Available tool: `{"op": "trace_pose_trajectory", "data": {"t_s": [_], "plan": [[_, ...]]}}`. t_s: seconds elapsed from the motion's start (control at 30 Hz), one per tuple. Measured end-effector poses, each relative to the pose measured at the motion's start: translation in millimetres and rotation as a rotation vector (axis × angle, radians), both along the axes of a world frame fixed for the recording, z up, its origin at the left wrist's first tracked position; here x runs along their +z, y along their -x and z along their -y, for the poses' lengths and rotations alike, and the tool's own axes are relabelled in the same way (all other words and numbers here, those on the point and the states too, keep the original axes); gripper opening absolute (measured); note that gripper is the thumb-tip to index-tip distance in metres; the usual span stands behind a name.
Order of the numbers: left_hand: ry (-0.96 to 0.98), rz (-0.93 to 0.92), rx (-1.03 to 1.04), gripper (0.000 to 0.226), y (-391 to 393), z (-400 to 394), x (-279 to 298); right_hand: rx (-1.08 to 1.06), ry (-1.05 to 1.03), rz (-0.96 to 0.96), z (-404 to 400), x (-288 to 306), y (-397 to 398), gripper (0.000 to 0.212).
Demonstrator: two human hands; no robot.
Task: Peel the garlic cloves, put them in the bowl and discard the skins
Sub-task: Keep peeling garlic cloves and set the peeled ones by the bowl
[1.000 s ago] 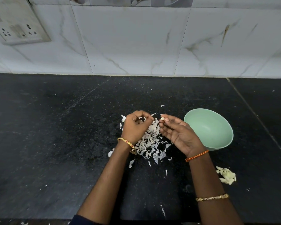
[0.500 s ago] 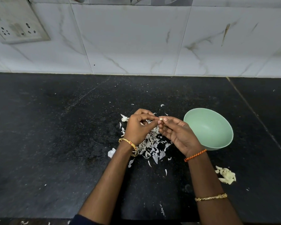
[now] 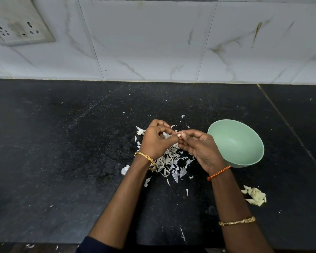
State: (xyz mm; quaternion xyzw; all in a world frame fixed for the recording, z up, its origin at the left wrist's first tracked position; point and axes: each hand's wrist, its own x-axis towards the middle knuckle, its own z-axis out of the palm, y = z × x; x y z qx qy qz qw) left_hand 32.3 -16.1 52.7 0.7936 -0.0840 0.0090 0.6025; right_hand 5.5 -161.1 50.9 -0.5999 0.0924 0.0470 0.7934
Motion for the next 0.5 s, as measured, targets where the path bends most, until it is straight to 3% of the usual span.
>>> {"op": "trace_pose_trajectory", "data": {"t_s": [0.23, 0.5], "plan": [[-0.012, -0.036, 0.021, 0.026, -3, 4, -4, -0.006, 0.025, 0.006, -2, 1, 2, 0.009], [0.128, -0.198, 0.05, 0.028, -1, 3, -12, -0.057, -0.321, -0.191, -9, 2, 2, 0.007]]}}
